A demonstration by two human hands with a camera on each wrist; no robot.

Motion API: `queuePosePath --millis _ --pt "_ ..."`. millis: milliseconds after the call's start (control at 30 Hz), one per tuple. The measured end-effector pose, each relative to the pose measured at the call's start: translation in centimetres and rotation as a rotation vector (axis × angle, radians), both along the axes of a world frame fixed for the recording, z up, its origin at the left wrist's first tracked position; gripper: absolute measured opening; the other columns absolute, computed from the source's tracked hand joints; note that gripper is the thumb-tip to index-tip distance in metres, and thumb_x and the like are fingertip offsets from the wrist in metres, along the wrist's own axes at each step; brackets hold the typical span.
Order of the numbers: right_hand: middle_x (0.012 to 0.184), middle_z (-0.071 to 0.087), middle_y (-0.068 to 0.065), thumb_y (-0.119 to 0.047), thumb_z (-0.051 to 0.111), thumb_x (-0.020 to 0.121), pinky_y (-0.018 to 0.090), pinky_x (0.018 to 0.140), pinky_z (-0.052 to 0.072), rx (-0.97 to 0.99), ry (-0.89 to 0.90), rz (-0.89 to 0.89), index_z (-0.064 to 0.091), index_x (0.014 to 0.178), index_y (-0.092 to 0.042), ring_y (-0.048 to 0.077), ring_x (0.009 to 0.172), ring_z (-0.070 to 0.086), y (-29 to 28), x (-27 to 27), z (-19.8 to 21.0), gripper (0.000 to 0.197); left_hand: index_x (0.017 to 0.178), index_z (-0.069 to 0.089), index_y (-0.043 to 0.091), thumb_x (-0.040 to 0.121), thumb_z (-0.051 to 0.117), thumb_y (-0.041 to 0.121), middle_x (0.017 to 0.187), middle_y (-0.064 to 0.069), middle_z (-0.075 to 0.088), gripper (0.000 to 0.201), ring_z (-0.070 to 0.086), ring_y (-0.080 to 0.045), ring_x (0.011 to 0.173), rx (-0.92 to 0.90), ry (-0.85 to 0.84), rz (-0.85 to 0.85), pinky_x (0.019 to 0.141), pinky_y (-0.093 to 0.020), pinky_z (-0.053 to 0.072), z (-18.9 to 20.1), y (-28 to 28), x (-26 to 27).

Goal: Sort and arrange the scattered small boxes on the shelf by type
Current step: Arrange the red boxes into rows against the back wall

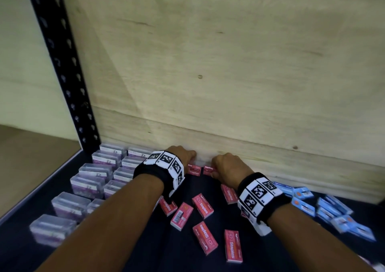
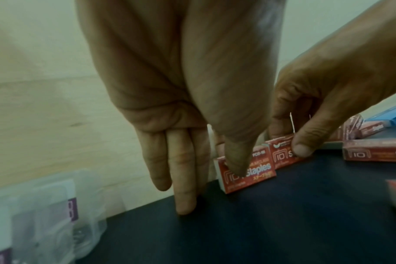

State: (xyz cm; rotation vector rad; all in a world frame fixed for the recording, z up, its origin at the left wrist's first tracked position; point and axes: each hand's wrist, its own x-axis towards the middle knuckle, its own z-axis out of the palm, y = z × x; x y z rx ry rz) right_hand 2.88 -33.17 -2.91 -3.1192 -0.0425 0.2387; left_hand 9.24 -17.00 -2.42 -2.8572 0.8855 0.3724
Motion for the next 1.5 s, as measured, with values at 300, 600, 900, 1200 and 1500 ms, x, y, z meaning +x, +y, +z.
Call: queuePosePath --millis 300,600,900,1200,1500 --pt "0.112 0.066 0.007 -0.022 0.068 0.087 0.032 0.078 0.051 -0.042 0.022 -0.058 0.066 0.113 -0.015 0.027 0.098 0.064 -3.4 -2.4 2.0 0.027 0.141 0.031 0.016 0.085 0.070 0.036 0.118 -0.013 0.059 0.072 0.062 -0.032 0.102 -0.042 0.028 0.023 0.070 -0.032 0.046 0.1 -0.2 -0.9" --pt "0.110 0.064 0.009 -0.004 0.061 0.088 0.034 0.077 0.054 -0.142 0.006 -0.025 0.067 0.107 -0.008 0.027 0.096 0.065 -4.0 -3.0 1.4 0.020 0.133 0.035 0.017 0.089 0.061 0.039 0.107 -0.004 0.060 0.056 0.060 -0.025 0.090 -0.040 -0.167 -0.021 0.068 -0.031 0.045 4.2 -0.7 -4.4" --pt "0.116 0.057 0.012 -0.003 0.051 0.093 0.037 0.075 0.050 -0.164 -0.092 0.000 0.060 0.113 -0.005 0.031 0.101 0.061 -5.6 -4.3 0.2 0.021 0.119 0.060 0.016 0.077 0.065 0.065 0.113 -0.006 0.064 0.064 0.062 -0.026 0.098 -0.030 0.105 -0.112 0.082 -0.037 0.054 1.2 -5.2 -6.5" --pt "0.124 0.052 0.009 -0.007 0.058 0.088 0.039 0.086 0.051 -0.109 0.041 0.067 0.057 0.129 -0.018 0.032 0.112 0.056 -7.6 -6.2 1.6 0.043 0.102 0.063 0.011 0.075 0.071 0.060 0.093 -0.005 0.065 0.056 0.057 -0.021 0.078 0.039 0.120 -0.146 0.070 -0.032 0.051 1.2 -7.6 -7.6" --pt "0.127 0.045 0.005 -0.024 0.065 0.090 0.034 0.079 0.047 -0.054 0.210 0.074 0.045 0.140 -0.031 0.029 0.110 0.056 -7.6 -7.8 3.1 0.054 0.092 0.061 0.011 0.075 0.066 0.066 0.099 -0.004 0.066 0.058 0.062 -0.024 0.088 0.062 0.131 -0.132 0.074 -0.033 0.052 1.6 -5.6 -8.1"
